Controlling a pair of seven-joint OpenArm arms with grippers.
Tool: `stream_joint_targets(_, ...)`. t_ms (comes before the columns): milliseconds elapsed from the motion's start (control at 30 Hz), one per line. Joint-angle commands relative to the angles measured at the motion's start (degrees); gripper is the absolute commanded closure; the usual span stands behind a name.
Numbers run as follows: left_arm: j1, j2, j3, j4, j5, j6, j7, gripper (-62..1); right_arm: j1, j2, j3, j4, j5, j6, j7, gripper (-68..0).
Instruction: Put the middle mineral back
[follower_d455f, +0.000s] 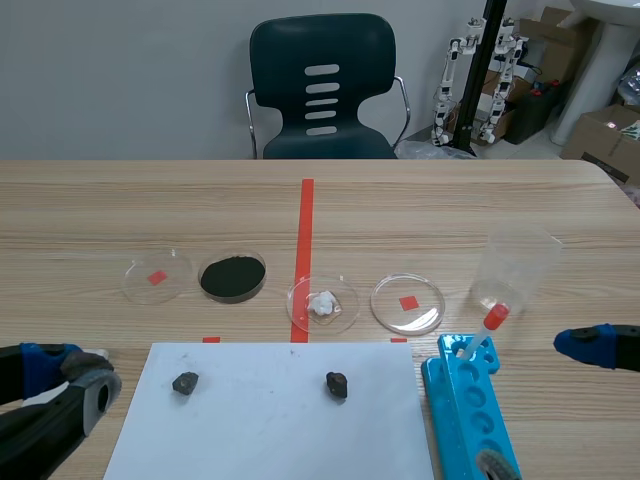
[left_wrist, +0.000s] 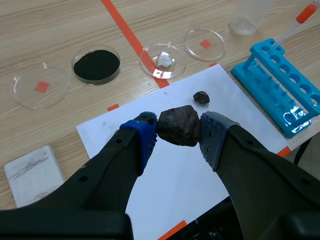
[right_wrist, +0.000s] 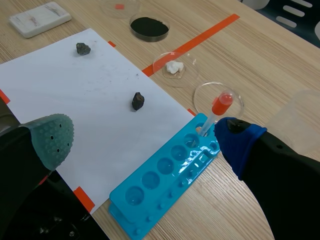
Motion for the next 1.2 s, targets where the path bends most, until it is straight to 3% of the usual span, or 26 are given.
stream_joint_targets(0, 0.0, 0.6, -0.3, 1.1, -0.3, 0.0, -1.0, -14.5, 0.3, 0.0, 0.0, 0.3, 0.4, 0.0, 0.6, -58.7)
stream_joint_targets(1000, -0.5, 0.6, -0.3, 1.1, -0.3, 0.1, -0.9, -14.5, 0.3, 0.0, 0.0, 0.3, 0.4, 0.0, 0.6, -58.7)
stream_joint_targets(1167, -4.1, 0.6, 0.0, 1.1, -0.3, 0.1, 4.2, -14.5, 0.3, 0.0, 0.0, 0.3, 0.4, 0.0, 0.6, -58.7)
